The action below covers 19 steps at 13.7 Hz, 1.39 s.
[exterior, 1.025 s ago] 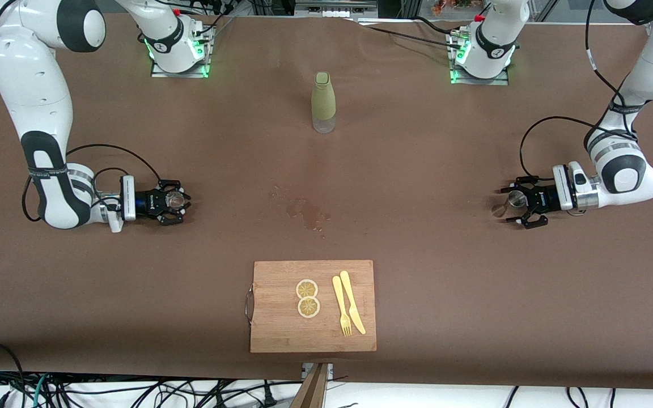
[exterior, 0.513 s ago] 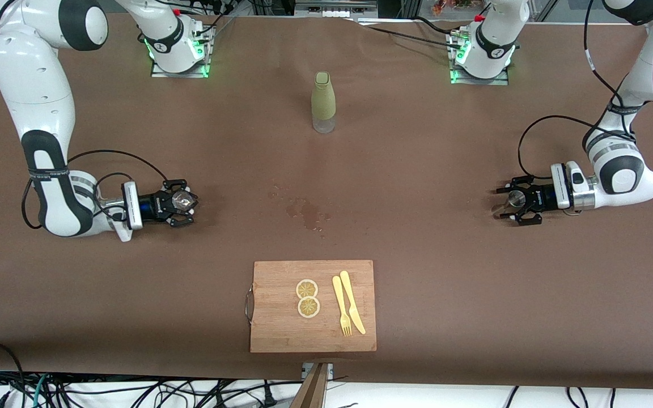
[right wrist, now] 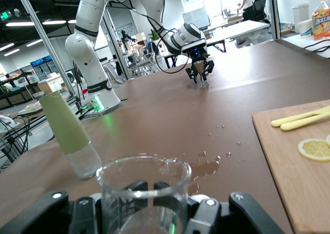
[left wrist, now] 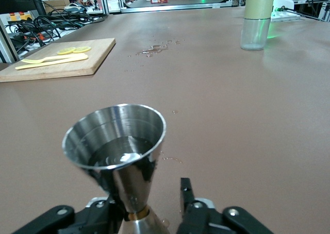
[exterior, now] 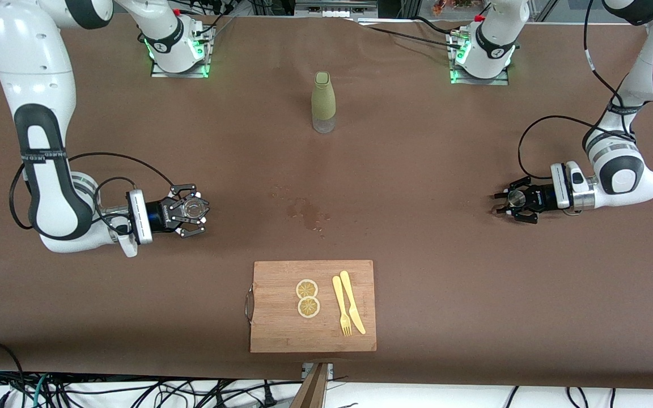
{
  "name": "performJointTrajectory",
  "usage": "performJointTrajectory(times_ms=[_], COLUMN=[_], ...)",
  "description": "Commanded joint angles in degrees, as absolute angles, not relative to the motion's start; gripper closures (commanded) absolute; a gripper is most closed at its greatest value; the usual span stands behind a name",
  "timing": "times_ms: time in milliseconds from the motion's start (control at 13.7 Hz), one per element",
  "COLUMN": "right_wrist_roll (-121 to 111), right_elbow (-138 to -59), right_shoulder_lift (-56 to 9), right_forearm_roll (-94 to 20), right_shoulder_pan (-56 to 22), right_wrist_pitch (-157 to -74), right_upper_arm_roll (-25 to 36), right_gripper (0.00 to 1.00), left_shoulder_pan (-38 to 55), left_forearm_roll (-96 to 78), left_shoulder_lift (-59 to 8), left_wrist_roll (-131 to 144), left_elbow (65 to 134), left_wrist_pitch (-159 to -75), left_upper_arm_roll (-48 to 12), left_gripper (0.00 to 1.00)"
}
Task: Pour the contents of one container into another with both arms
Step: 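Lift the beaker and jigger, bringing both grippers together mid-table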
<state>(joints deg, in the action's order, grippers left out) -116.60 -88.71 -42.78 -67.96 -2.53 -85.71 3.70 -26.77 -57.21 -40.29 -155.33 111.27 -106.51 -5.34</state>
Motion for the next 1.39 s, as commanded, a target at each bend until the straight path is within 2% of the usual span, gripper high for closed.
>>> performJointTrajectory(times_ms=[0,73,146,220,293,659,1318], right_wrist_roll=[-109.80,-107.43,-105.58,-103.90,-102.41,-95.02,-90.62], right_elbow=[-88.51,-88.07,-87.54,-86.76,-85.62,-83.76,-83.67], right_shoulder_lift=[-39.38,-38.94,-38.67,-38.67,-38.67,-36.83,-34.02], right_forearm_roll=[-67.85,-67.76,-67.94,-68.03,-67.94,-67.50,-66.80], right_shoulder_pan=[-5.70,-6.32,-7.02,-7.47,-7.47,-7.82,-9.13], right_wrist_pitch=[-88.94,-89.73,-90.26,-90.35,-90.35,-89.56,-88.95], right_upper_arm_roll=[3.78,3.78,3.78,3.78,3.69,3.52,3.52], right_gripper=[0.88,0.88,0.88,0.88,0.88,0.88,0.88], left_shoulder_pan=[-26.54,-26.54,-26.54,-26.54,-26.54,-26.63,-26.89], left_forearm_roll=[-60.11,-60.12,-60.12,-60.12,-60.20,-60.12,-60.38], left_shoulder_lift=[-41.13,-41.13,-41.13,-41.13,-41.13,-41.04,-40.17], left_wrist_roll=[-158.47,-158.47,-158.47,-158.47,-158.47,-158.12,-154.70], left_elbow=[110.56,110.57,110.48,110.48,110.39,110.39,109.34], left_wrist_pitch=[-105.21,-105.12,-104.86,-104.77,-104.77,-104.68,-98.61], left_upper_arm_roll=[-4.57,-4.57,-4.57,-4.57,-4.57,-4.40,-3.69], left_gripper=[0.70,0.70,0.78,0.93,1.00,1.00,1.00])
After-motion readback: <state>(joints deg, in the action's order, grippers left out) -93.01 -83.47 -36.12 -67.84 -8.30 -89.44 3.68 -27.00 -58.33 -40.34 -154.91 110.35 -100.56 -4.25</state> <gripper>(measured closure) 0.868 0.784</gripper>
